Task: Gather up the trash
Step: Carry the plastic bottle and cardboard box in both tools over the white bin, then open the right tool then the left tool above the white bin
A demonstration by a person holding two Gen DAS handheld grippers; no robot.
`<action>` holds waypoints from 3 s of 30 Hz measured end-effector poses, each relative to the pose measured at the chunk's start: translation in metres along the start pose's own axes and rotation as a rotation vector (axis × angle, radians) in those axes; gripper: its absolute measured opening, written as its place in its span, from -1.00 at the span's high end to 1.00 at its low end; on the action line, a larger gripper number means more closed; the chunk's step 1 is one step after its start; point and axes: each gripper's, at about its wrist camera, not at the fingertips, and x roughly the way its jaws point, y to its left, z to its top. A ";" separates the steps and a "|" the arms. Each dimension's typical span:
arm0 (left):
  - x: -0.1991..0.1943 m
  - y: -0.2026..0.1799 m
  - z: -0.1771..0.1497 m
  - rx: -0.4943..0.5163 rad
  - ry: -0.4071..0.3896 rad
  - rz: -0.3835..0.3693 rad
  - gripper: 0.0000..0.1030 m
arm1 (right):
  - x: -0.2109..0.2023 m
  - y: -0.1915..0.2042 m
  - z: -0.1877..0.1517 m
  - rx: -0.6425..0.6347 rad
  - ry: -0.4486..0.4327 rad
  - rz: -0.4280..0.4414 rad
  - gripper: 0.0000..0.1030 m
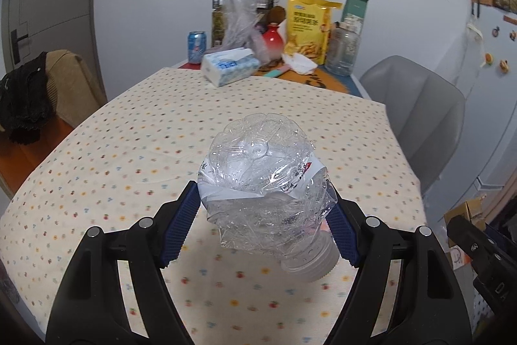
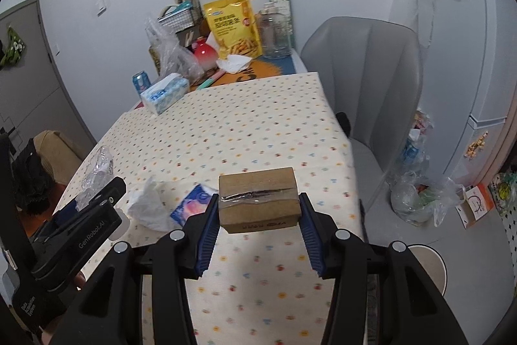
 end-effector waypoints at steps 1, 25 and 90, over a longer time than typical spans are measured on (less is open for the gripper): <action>-0.001 -0.007 0.000 0.007 -0.002 -0.006 -0.46 | -0.003 -0.008 0.000 0.010 -0.005 -0.007 0.09; -0.029 -0.195 -0.034 0.260 -0.002 -0.190 -0.46 | -0.070 -0.186 -0.022 0.158 -0.066 -0.235 0.09; -0.003 -0.392 -0.141 0.515 0.238 -0.485 -0.84 | -0.091 -0.381 -0.098 0.389 -0.027 -0.519 -0.54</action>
